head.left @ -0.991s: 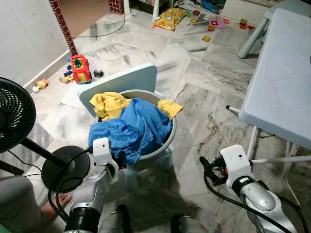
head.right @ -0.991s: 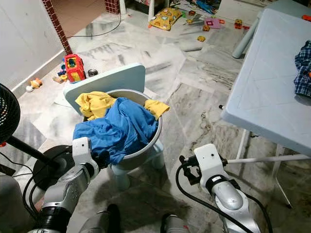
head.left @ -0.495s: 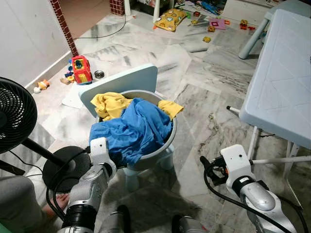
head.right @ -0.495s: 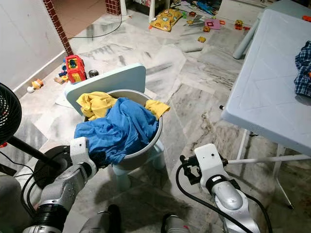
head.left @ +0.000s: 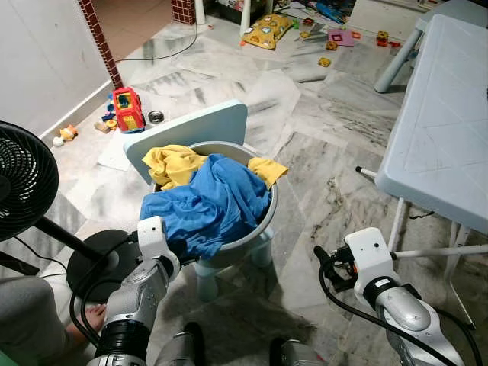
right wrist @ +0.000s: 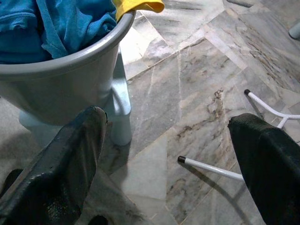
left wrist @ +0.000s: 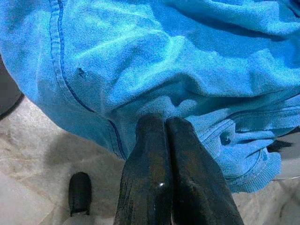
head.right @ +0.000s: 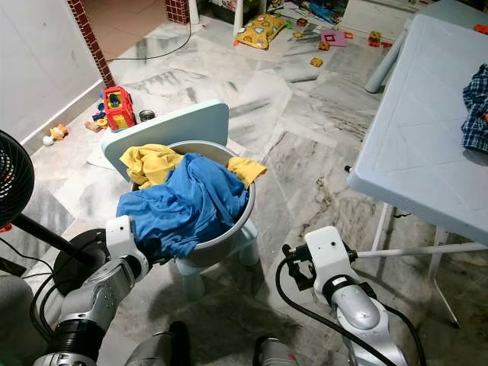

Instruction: Hang hanger

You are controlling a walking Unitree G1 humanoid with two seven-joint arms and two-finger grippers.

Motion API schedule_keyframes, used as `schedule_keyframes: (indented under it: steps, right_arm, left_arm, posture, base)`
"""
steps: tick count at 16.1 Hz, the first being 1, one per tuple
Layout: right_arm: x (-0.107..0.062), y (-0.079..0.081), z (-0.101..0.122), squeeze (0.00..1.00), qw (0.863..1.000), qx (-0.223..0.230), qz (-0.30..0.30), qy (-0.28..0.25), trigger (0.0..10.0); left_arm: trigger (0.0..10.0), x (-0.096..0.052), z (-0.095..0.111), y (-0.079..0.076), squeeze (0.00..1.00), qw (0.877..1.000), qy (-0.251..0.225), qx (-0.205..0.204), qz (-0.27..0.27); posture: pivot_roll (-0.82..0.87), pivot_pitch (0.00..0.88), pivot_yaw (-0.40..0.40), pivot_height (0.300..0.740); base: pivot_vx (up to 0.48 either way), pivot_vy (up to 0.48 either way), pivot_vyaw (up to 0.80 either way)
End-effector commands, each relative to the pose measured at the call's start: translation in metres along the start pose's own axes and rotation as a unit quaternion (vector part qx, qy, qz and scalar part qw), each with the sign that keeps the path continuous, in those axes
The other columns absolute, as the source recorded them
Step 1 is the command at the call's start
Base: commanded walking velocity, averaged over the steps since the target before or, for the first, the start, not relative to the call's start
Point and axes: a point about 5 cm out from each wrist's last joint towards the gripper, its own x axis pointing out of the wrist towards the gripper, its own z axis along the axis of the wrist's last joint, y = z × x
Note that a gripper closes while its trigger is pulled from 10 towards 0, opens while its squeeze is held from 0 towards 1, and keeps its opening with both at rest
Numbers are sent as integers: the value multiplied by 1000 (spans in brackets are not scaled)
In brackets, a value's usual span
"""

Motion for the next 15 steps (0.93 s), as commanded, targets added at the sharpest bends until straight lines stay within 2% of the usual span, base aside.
schedule_keyframes:
  steps: [1, 3, 4, 15]
  right_arm:
    - [0, 1, -3, 0, 1000, 0, 1, 4, 10000]
    - [1, 1, -2, 0, 1000, 0, 0, 3, 10000]
    - [1, 1, -2, 0, 1000, 0, 0, 3, 10000]
    - [1, 1, -2, 0, 1000, 0, 0, 3, 10000]
  left_arm:
    - [0, 1, 0, 4, 0, 1000, -3, -3, 8]
    - [0, 1, 10, 0, 0, 999, -31, -4, -1]
    - [0, 1, 18, -5, 0, 998, -54, 12, -11]
    - [0, 1, 18, -5, 0, 998, -54, 12, -11]
  posture:
    - [-251, 209, -18, 740]
    - [-251, 207, -18, 740]
    - [-251, 207, -18, 740]
    - [-251, 207, -18, 740]
  base:
    - [0, 0, 0]
    - [0, 0, 0]
    - [0, 0, 0]
    - [0, 0, 0]
